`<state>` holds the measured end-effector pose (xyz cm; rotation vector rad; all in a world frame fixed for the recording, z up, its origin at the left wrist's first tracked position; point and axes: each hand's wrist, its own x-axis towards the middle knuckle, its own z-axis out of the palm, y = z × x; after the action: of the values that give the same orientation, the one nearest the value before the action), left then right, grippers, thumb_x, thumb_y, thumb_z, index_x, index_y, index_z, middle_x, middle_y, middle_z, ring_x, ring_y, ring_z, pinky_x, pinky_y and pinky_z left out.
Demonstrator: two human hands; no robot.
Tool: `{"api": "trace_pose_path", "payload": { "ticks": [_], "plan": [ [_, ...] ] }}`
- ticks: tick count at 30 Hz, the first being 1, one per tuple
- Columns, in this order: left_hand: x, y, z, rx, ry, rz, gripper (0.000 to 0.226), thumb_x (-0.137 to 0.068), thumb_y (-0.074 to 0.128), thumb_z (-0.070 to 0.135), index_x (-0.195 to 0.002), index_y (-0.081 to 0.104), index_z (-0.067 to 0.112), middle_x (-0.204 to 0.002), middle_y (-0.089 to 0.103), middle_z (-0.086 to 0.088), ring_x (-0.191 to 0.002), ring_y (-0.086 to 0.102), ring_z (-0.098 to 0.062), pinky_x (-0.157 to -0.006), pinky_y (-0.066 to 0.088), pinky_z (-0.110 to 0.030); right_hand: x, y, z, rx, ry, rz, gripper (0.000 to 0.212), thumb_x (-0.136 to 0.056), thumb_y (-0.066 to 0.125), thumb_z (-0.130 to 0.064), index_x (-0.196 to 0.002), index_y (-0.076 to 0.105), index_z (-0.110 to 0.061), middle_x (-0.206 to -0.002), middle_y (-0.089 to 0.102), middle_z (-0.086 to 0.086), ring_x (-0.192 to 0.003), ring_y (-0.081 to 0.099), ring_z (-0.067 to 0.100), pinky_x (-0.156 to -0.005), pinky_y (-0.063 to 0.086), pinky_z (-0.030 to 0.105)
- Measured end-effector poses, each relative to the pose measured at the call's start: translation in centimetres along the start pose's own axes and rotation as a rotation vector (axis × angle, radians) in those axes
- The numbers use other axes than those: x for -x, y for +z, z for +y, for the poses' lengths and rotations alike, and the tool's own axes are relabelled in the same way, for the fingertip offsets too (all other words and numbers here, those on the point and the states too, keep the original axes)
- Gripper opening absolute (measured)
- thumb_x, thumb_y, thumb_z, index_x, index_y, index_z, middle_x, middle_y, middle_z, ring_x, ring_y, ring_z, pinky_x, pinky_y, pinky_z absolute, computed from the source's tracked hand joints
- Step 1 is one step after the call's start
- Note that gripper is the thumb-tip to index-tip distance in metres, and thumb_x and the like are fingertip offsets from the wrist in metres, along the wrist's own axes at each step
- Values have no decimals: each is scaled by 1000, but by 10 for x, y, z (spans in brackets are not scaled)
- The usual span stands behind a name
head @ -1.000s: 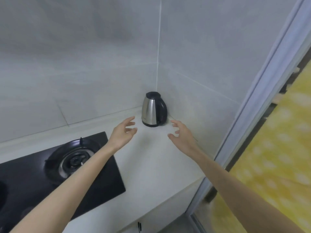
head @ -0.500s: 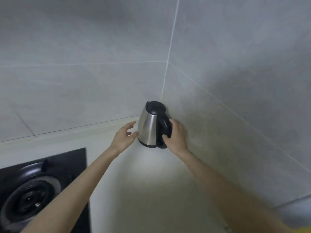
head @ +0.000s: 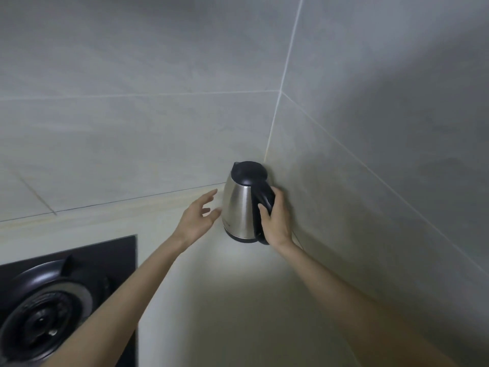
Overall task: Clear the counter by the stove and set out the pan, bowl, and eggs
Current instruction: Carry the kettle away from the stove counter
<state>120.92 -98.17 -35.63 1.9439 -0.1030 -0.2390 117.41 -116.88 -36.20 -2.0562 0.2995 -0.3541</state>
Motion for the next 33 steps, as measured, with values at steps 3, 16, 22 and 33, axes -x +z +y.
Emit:
{"api": "trace_pose_path", "payload": {
  "ticks": [3, 16, 22, 33],
  "plan": [
    [13, -11, 5, 0, 1, 20, 59, -90, 60, 31, -143, 34, 36, -143, 43, 4, -122, 49, -17, -98, 42, -31, 6, -5, -10, 3, -97, -41, 43, -92, 52, -8, -132, 40, -18, -127, 53, -4, -115, 52, 16, -97, 44, 33],
    [148, -68, 34, 28, 99, 274, 86, -78, 74, 38, -147, 23, 36, -147, 39, 7, -130, 42, -18, -101, 37, -28, 93, -34, -100, -393, -340, -382, 39, -92, 56, -3, -125, 45, -19, -117, 58, -11, -109, 56, 2, -95, 44, 20],
    [264, -88, 42, 11, 104, 463, 91, -73, 76, 40, -146, 23, 39, -143, 44, 3, -124, 49, -19, -100, 43, -35, 164, -43, -135, -390, -453, -555, 39, -91, 59, -14, -124, 44, -28, -110, 59, -17, -104, 57, 5, -91, 45, 24],
    [511, -128, 22, -24, -31, 935, 93, -70, 77, 45, -146, 25, 39, -129, 50, 9, -117, 52, -13, -95, 44, -29, 339, -5, -218, -475, -617, -972, 39, -90, 62, -15, -119, 45, -34, -107, 59, -22, -102, 59, 0, -94, 48, 35]
  ]
}}
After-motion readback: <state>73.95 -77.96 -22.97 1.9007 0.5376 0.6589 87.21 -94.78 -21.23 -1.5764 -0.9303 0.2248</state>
